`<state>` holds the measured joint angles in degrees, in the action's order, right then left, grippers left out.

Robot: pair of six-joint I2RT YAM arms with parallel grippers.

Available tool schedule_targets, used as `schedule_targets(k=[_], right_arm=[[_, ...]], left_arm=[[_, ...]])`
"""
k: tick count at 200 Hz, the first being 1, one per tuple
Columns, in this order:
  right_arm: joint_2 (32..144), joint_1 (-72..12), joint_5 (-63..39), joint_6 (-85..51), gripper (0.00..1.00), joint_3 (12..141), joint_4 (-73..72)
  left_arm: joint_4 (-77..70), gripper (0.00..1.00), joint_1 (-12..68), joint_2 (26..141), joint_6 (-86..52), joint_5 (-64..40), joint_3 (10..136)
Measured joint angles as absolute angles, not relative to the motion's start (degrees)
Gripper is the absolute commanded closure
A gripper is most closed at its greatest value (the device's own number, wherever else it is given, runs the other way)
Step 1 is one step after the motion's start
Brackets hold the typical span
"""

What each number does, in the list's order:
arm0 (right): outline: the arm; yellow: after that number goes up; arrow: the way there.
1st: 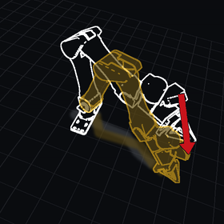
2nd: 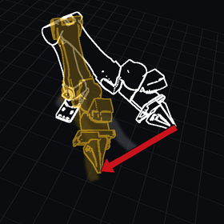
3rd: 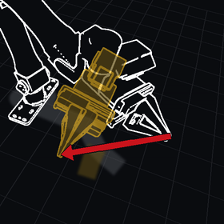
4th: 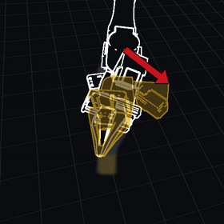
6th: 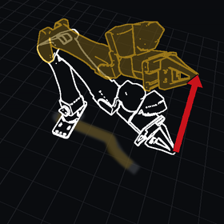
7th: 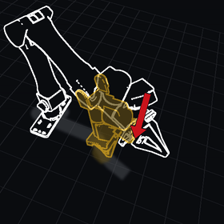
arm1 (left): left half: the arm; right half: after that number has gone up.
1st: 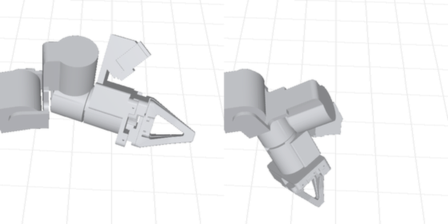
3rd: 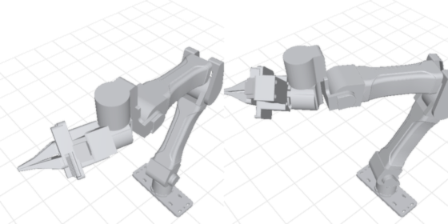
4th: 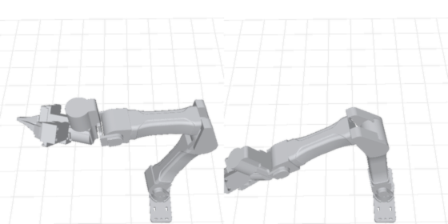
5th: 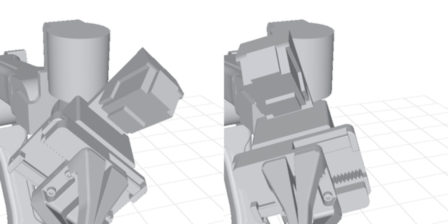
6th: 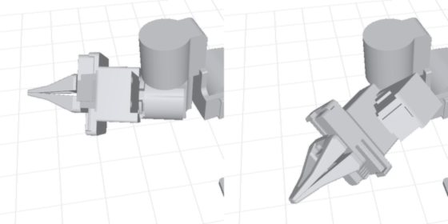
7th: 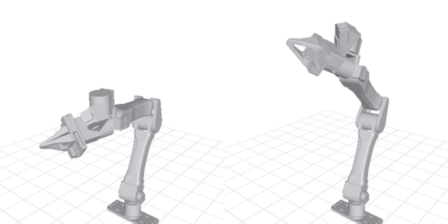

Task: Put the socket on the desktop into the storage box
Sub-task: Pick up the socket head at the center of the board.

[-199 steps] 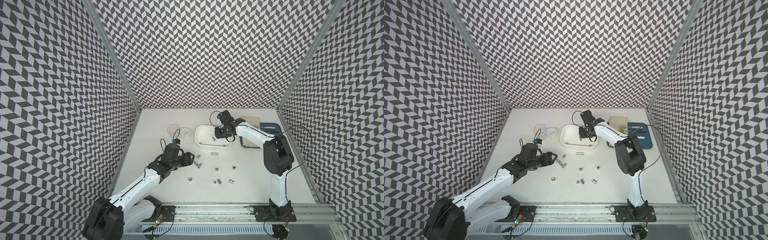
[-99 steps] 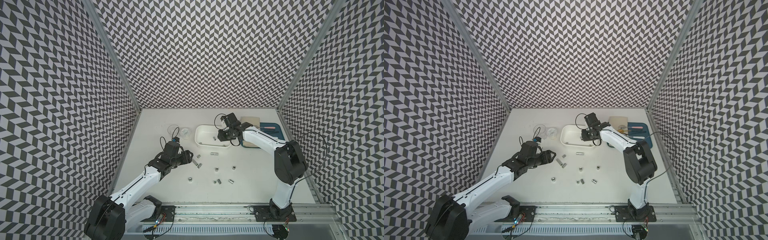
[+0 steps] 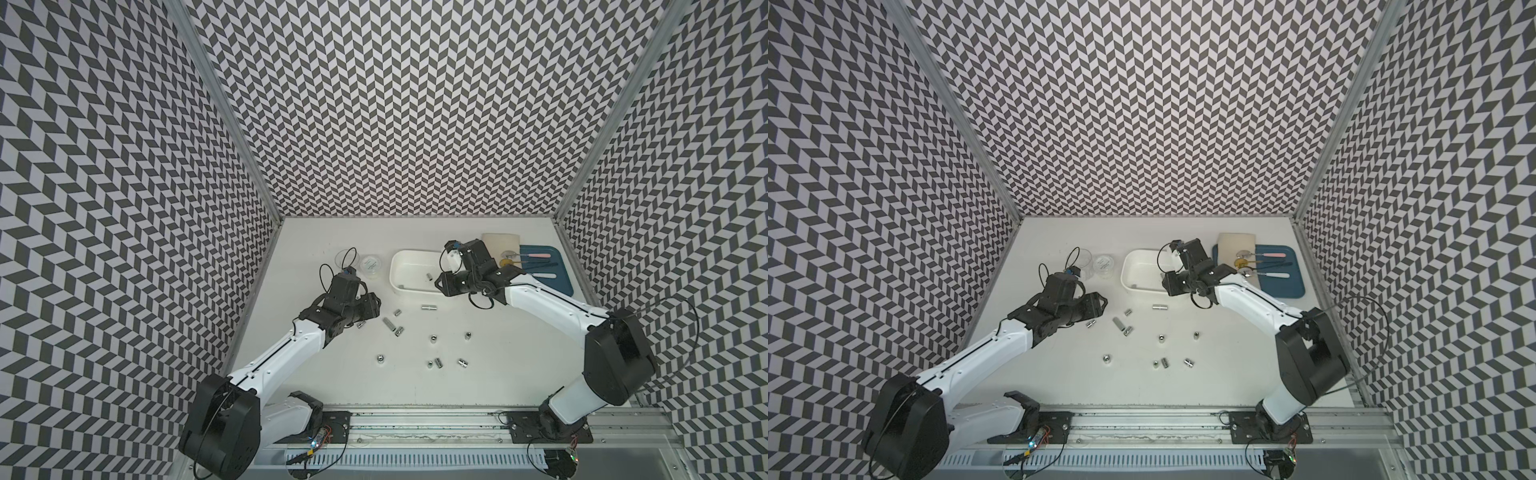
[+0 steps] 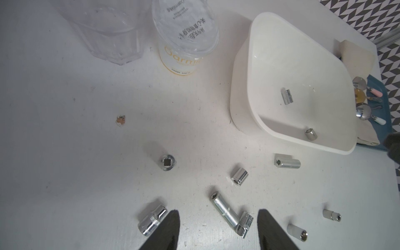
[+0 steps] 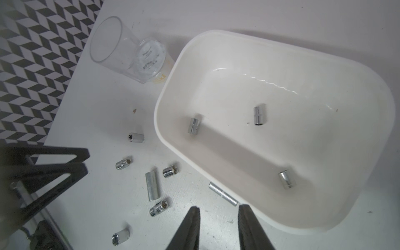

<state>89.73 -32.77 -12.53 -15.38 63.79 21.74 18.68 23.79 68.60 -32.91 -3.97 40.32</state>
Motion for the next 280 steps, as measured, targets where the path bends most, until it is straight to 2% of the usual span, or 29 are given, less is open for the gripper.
schedule_targets(k=[59,107,150,245,280], right_arm=[[80.12,-38.48,-16.40,-14.63,0.65,51.64,13.80],[76.66,-42.70,-16.75,-14.59,0.65,46.39,9.82],[76.42,-43.03,-16.34,-15.03,0.65,43.11,8.49],[75.66,-43.03,-15.73,-15.79,0.65,41.15,7.20],[75.64,-43.03,-14.87,-15.97,0.66,40.60,7.22]], left_arm=[[19.25,0.45,21.34,74.11,-33.23,0.23,43.11],[19.18,0.48,20.34,79.40,-34.61,2.00,44.07],[18.22,0.53,20.34,83.59,-35.75,2.72,45.36],[16.23,0.55,20.34,89.27,-36.69,4.03,45.91],[15.81,0.61,20.34,90.80,-37.04,4.25,45.95]])
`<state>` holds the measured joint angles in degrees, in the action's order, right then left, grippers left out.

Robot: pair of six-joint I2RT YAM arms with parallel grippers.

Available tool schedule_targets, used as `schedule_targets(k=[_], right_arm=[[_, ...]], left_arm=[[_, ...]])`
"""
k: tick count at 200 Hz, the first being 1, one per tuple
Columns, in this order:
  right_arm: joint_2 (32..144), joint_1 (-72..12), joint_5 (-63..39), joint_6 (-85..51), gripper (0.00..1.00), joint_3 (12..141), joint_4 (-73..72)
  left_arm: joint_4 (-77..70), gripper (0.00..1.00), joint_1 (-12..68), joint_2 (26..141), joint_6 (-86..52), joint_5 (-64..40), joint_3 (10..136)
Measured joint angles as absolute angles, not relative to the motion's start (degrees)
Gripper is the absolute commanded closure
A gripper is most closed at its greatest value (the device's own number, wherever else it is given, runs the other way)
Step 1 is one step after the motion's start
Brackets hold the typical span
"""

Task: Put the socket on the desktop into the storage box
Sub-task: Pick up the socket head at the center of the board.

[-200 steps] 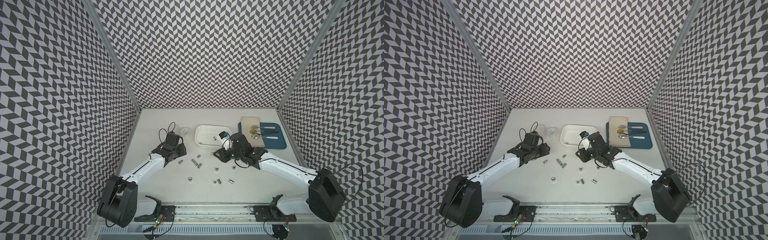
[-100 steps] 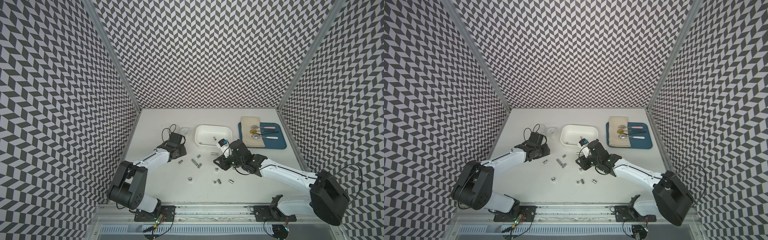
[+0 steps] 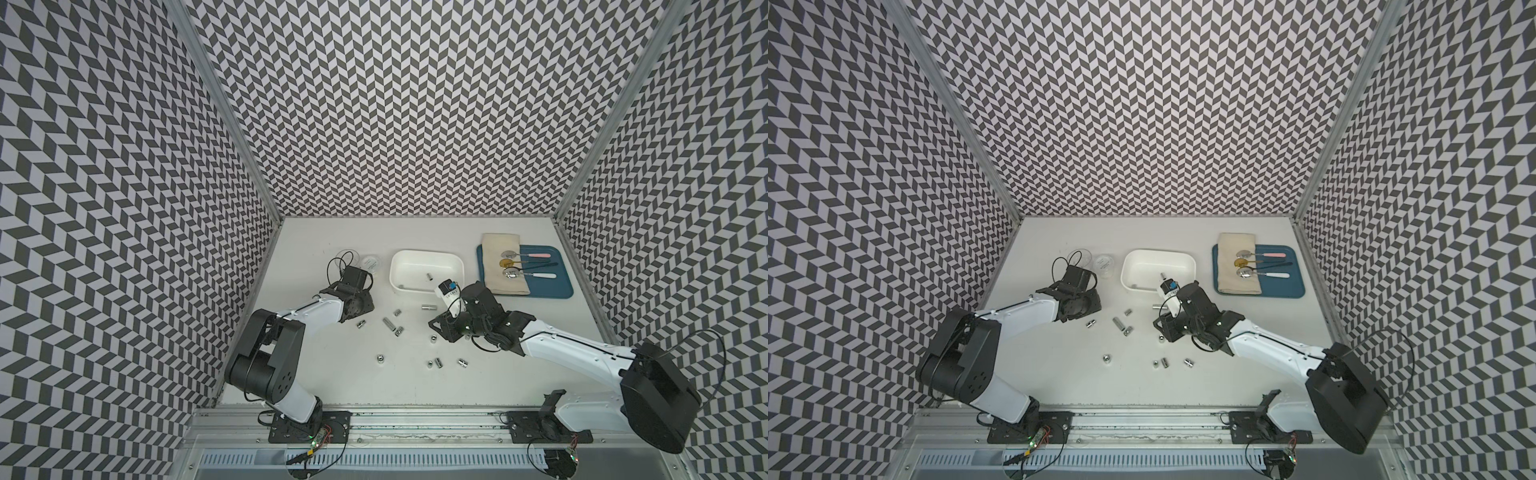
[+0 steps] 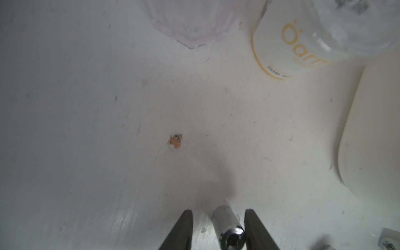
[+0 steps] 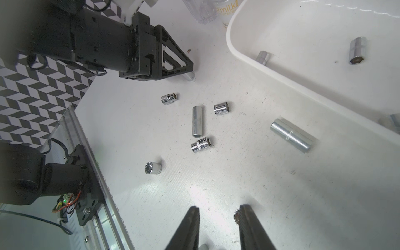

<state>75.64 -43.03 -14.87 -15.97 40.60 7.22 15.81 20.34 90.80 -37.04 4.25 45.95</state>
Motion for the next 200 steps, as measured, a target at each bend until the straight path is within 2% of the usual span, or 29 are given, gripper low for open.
schedule_targets(k=[87,116,200], right_arm=[[75.66,-43.03,-13.82,-16.08,0.66,40.60,7.22],[75.66,-43.03,-13.69,-16.08,0.66,40.60,7.22],[75.46,-43.00,-13.54,-16.71,0.66,40.60,7.29]], left_arm=[[15.42,0.80,20.88,91.18,-37.15,4.45,45.95],[15.38,0.90,20.93,91.15,-37.15,4.56,45.95],[17.23,0.91,24.45,90.72,-36.99,4.84,49.82]])
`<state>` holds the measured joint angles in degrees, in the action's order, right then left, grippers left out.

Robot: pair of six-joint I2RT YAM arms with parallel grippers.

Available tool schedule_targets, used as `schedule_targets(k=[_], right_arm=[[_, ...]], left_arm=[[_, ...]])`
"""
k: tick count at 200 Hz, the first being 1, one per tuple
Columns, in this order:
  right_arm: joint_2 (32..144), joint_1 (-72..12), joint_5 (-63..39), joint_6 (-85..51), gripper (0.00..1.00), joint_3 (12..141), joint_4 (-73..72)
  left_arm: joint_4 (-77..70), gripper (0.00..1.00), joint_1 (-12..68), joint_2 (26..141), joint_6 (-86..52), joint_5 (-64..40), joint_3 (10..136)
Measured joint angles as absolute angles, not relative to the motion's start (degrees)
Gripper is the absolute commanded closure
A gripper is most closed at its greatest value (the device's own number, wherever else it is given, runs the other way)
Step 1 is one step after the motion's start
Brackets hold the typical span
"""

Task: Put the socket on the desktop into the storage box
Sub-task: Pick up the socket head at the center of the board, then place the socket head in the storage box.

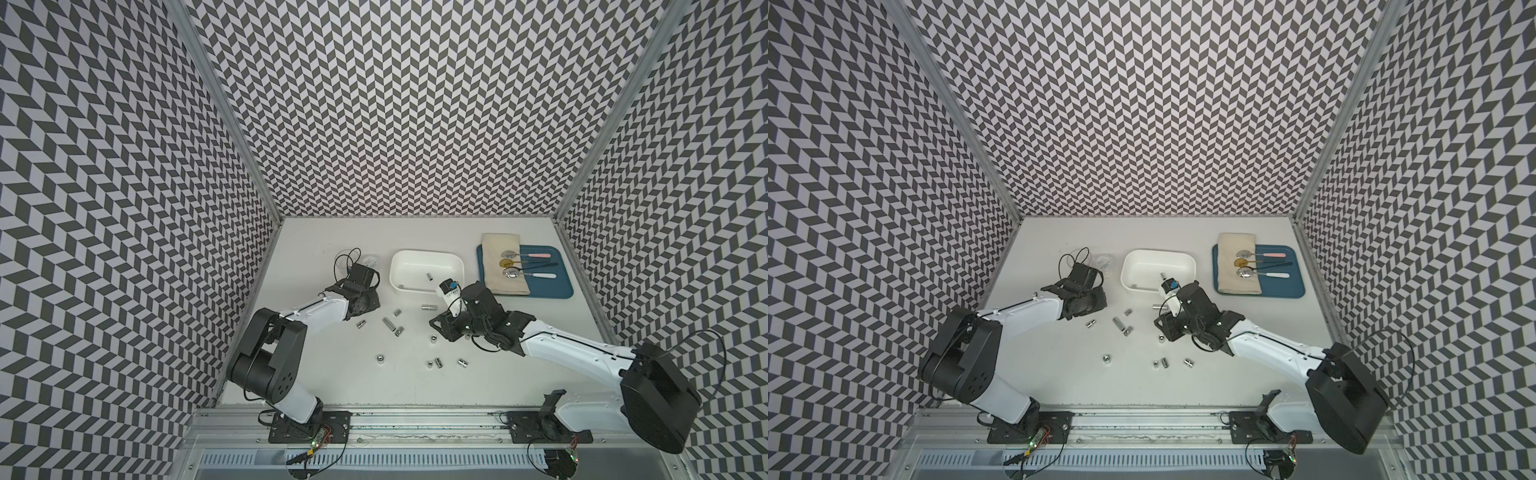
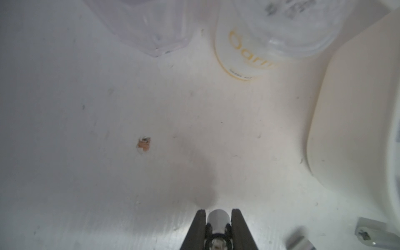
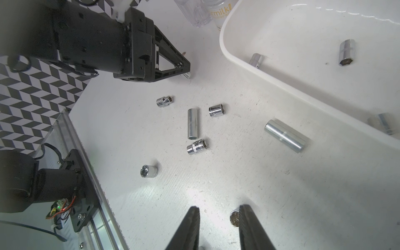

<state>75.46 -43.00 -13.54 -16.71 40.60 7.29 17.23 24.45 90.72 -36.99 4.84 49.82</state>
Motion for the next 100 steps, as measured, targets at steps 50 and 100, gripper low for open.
schedule_targets(k=[50,100], right_arm=[[73.45,-42.52,-13.28,-17.74,0.66,40.60,7.46],[70.63,-42.15,-12.21,-18.94,0.65,40.60,7.84]], left_arm=[[18.59,0.91,28.73,90.63,-36.73,4.71,57.04],[19.70,0.91,30.46,91.55,-35.66,4.14,64.29]])
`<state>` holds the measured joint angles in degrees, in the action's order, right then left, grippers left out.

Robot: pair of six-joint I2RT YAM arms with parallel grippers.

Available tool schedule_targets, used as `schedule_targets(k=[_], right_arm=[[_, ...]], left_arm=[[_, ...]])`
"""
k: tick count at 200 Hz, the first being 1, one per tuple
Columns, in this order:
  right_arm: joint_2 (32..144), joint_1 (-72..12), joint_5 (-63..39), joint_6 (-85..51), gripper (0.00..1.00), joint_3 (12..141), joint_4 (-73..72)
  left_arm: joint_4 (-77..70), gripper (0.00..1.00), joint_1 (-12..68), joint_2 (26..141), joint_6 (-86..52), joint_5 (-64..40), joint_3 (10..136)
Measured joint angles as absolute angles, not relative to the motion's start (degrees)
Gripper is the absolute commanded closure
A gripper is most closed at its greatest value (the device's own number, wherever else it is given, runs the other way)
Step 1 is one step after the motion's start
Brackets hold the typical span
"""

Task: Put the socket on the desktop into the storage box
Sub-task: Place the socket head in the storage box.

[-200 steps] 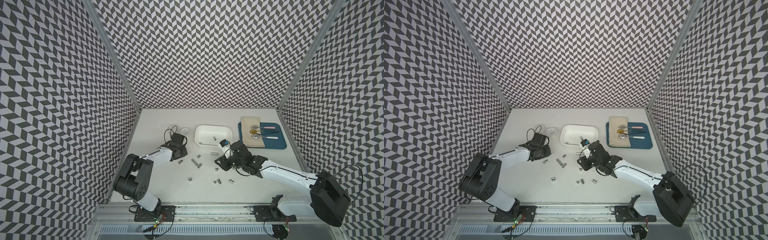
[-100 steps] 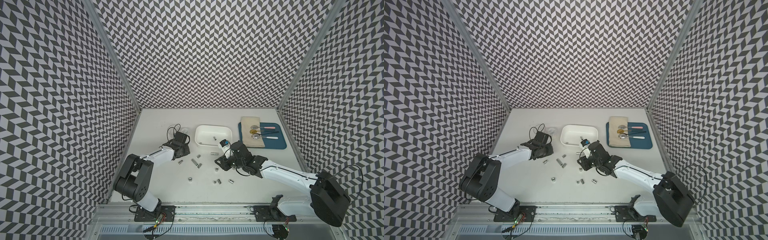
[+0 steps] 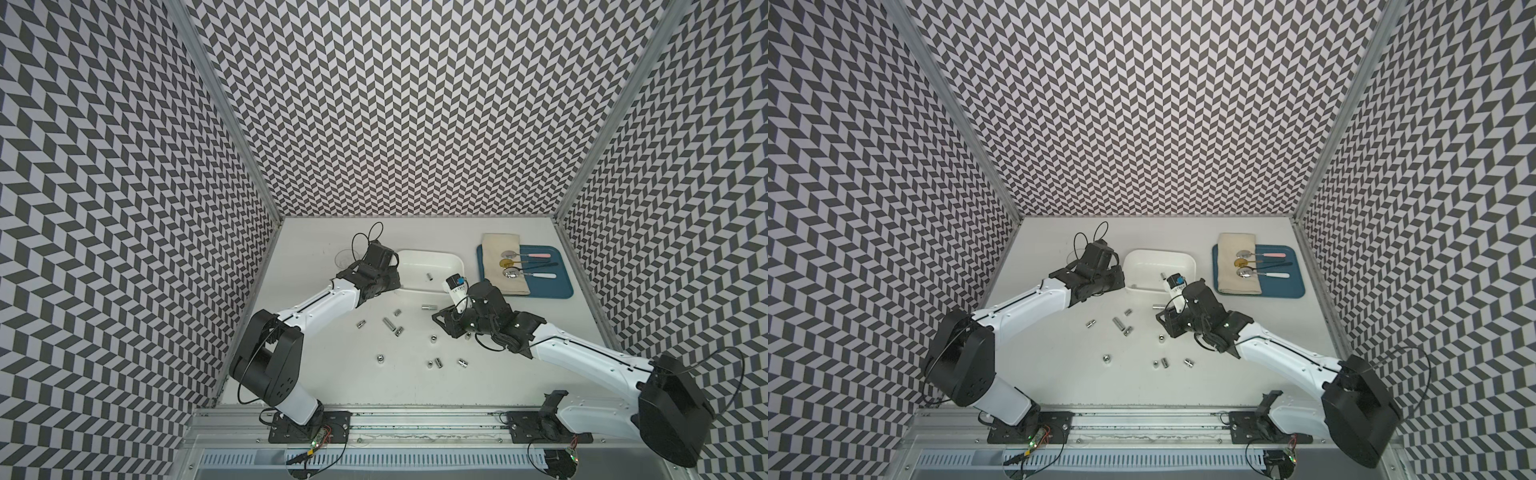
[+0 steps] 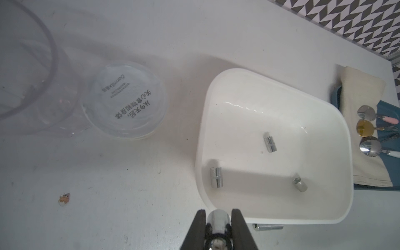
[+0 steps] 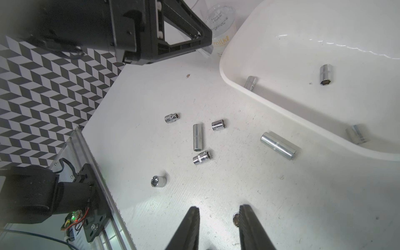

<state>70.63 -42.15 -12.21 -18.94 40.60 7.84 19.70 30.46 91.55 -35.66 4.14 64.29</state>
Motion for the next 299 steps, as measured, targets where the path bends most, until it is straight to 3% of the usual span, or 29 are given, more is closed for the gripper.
schedule_targets(k=[149,204,271,299], right_arm=[[67.61,-41.82,-10.09,-20.82,0.65,39.13,9.02],[67.18,-41.80,-9.54,-21.02,0.65,39.00,9.06],[66.74,-41.67,-8.82,-21.10,0.65,38.39,9.47],[66.61,-41.50,-8.56,-21.12,0.65,38.39,9.82]], left_arm=[[23.81,0.90,31.16,116.01,-31.33,3.84,87.96],[25.10,0.87,31.16,120.31,-30.55,3.88,90.13],[25.58,0.65,31.16,121.08,-30.06,4.29,90.17],[25.63,0.64,31.16,121.08,-30.02,4.43,90.21]])
